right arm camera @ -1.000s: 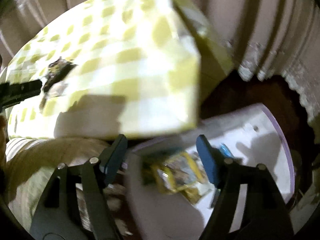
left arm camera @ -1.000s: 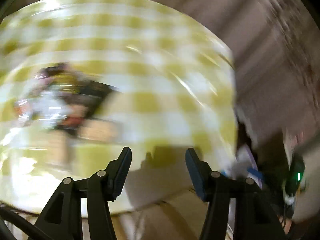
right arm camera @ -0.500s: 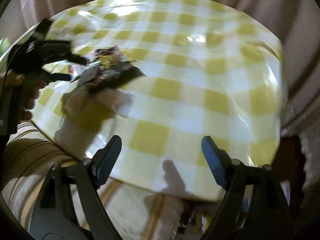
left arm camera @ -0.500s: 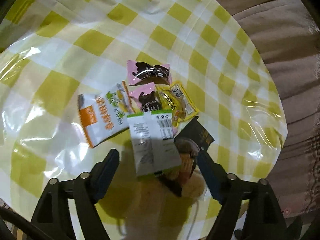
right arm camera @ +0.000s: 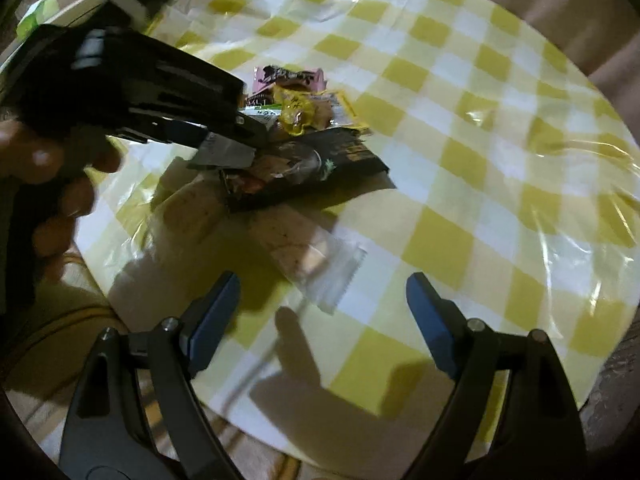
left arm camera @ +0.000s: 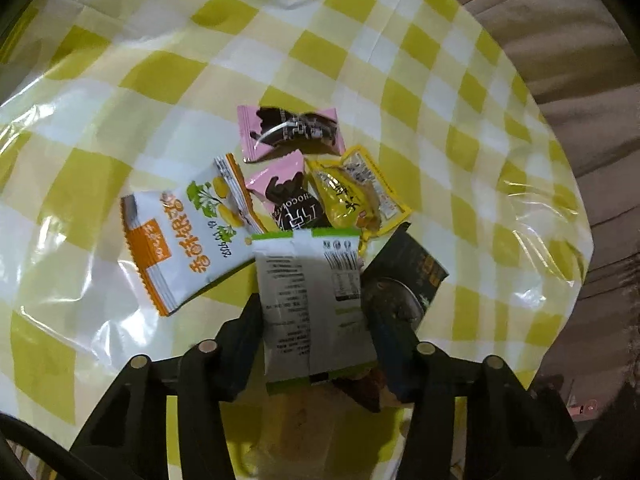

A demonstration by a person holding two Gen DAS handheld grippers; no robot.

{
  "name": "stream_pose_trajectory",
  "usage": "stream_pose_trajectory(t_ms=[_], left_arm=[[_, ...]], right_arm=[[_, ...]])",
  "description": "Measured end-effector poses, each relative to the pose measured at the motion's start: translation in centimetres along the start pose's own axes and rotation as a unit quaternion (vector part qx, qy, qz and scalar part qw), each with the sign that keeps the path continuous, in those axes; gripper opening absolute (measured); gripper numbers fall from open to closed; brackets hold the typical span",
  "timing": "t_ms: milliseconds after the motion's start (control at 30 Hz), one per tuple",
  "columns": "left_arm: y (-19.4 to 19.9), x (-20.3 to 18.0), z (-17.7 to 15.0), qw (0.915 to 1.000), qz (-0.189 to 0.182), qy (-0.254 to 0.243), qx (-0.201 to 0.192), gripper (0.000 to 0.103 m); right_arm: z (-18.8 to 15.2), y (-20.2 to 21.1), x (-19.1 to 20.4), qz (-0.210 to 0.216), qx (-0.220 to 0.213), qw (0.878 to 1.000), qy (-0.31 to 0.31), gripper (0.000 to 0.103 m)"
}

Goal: Organize snacks
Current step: 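Grasp the white barcode packet with the left tool while the right tool grasps a clear-wrapped biscuit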

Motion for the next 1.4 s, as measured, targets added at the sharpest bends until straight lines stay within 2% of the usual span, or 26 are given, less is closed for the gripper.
stream_pose_trajectory(t_ms=[133, 433, 500, 600, 633, 767, 1000, 1200, 1400], left_arm=[[2.1, 0.8, -0.3, 0.9995, -0.015, 0.0, -0.027, 0.051], [4.7, 2.3, -0.9, 0.9968, -0.05, 0.017, -0.059, 0.051], [5.1, 2.4, -0.9, 0.9963, -0.052, 0.016, -0.066, 0.051], [6.0, 2.9, -1.0, 0.9954, -0.051, 0.016, -0.08, 0.051], [6.3, 3.2, -1.3, 0.995, -0.05, 0.017, -0.084, 0.051], [6.5, 3.9, -2.4, 0.9948, -0.051, 0.023, -0.084, 0.051], [7.2, 3.6, -3.4, 0.9948, -0.058, 0.024, -0.081, 0.051], [9.6, 1.4, -4.0, 0.9926, -0.068, -0.002, -0.101, 0.051], [10.3, 0.0, -5.4, 0.9921, -0.067, -0.021, -0.104, 0.051]], right_arm=[[1.1, -0.9, 0.5, 0.019, 0.0, 1.0, 0.007, 0.087], [1.6, -4.0, 1.4, 0.041, 0.044, 0.997, 0.038, 0.086], [1.1, -4.7, 1.6, 0.046, 0.054, 0.996, 0.047, 0.082], [0.9, -4.8, 1.3, 0.052, 0.046, 0.997, 0.029, 0.068], [0.9, -4.6, 1.2, 0.057, 0.042, 0.997, 0.016, 0.059], [0.5, -4.3, 1.5, 0.049, 0.039, 0.998, 0.007, 0.054], [0.1, -3.9, 1.6, 0.04, 0.031, 0.999, -0.008, 0.054], [-0.4, -3.0, 1.2, 0.025, 0.027, 0.999, -0.009, 0.053], [-1.4, -1.6, 0.7, 0.038, 0.012, 0.998, -0.038, 0.053]])
Point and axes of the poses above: each gripper's, at about its wrist camera, not at the fingertips, and y roughly against the way its jaws point, x to its left, z to its top, the point moved 8 cm from there along -y, roughly the way its jaws point, and after that the axes turned 5 degrees about z, right-handed, at the moved point
